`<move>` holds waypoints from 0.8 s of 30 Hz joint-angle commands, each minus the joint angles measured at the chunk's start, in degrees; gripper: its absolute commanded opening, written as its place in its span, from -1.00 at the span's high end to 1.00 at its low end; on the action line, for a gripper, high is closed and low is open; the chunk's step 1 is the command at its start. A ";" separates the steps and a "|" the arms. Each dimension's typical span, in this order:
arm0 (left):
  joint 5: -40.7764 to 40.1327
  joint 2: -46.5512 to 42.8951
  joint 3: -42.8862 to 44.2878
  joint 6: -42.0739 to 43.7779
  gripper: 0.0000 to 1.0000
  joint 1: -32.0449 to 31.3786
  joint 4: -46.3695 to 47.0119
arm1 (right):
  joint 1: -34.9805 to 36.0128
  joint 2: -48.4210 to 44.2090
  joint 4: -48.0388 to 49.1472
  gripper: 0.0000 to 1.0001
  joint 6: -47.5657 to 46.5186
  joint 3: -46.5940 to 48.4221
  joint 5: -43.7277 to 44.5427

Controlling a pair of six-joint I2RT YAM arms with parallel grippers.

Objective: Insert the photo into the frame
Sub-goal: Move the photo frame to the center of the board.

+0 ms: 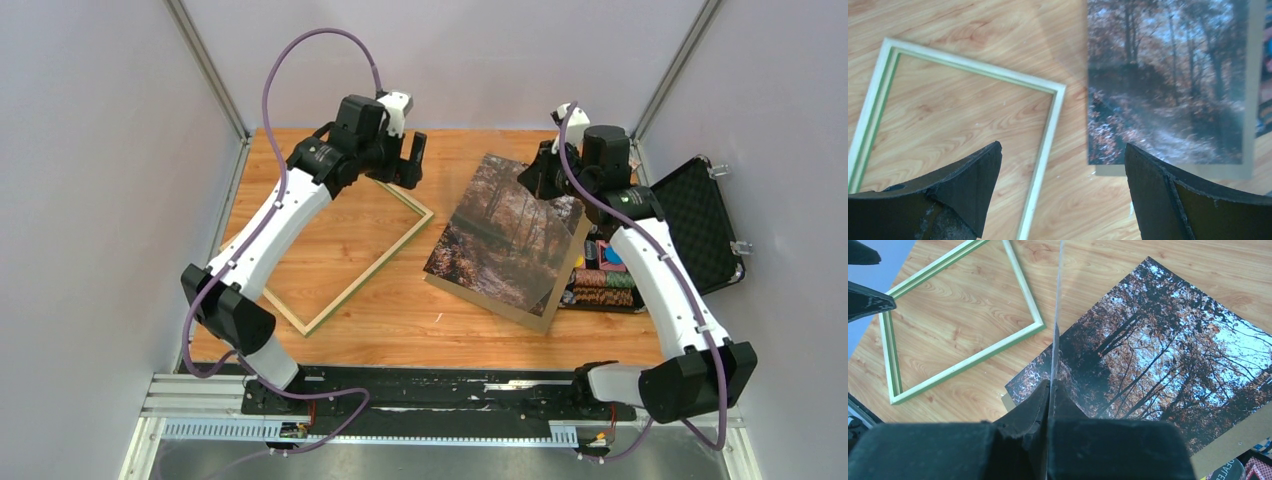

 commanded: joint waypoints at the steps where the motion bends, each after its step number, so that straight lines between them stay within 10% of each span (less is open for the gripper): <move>1: -4.07 -4.63 -4.65 7.01 -1.00 2.14 1.55 | 0.87 -3.07 -0.66 1.00 -1.87 0.43 0.90; 8: -1.74 -2.47 -12.27 16.85 -1.00 10.38 -5.78 | 0.91 -4.99 -0.02 1.00 -1.61 -1.77 0.66; 24: 2.09 1.81 -34.07 16.12 -0.75 8.00 3.01 | 0.90 -8.67 2.04 1.00 -1.69 -6.91 1.71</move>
